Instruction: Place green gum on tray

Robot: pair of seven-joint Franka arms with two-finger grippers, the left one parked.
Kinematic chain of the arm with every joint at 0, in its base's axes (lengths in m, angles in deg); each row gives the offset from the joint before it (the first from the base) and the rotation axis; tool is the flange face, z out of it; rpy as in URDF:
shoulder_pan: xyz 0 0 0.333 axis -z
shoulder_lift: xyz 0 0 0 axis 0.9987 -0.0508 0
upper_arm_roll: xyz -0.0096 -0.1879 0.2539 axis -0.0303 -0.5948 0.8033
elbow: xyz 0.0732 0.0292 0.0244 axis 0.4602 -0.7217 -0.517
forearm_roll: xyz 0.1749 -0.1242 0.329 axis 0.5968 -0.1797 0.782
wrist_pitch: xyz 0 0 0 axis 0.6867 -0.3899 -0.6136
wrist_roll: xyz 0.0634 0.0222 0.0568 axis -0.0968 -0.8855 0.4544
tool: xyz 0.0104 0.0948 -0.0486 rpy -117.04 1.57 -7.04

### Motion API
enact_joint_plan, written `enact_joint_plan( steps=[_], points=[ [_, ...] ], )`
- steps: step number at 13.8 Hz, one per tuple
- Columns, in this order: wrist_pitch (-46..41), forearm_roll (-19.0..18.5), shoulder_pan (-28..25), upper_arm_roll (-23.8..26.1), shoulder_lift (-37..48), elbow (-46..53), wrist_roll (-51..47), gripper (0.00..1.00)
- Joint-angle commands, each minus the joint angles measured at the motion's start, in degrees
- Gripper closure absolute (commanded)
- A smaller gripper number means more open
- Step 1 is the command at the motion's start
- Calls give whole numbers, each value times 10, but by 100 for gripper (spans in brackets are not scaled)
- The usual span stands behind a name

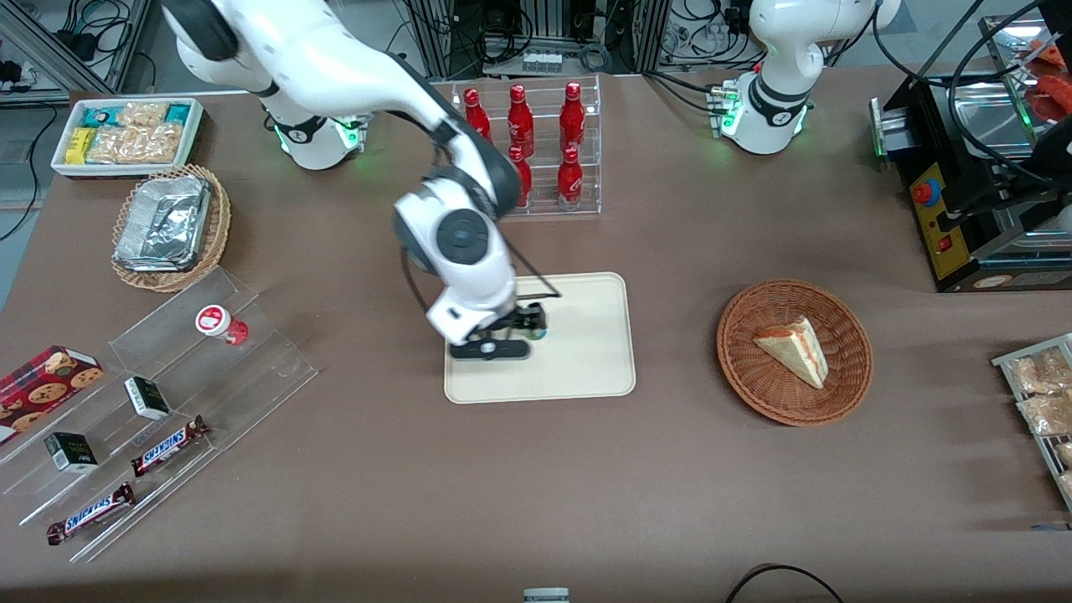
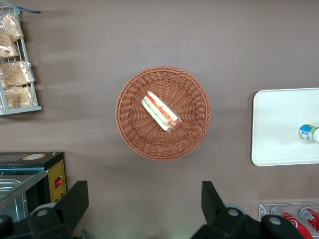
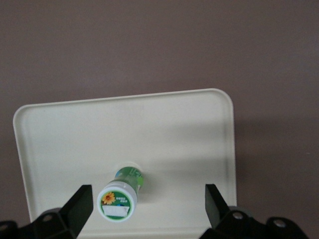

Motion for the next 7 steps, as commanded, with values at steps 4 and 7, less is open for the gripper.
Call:
enact_joint_plan(
  steps=[4,7],
  points=[
    [-156,12,91,6,165,-56,104,0],
    [-234,12,174,4,220,-57,224,0]
  ],
)
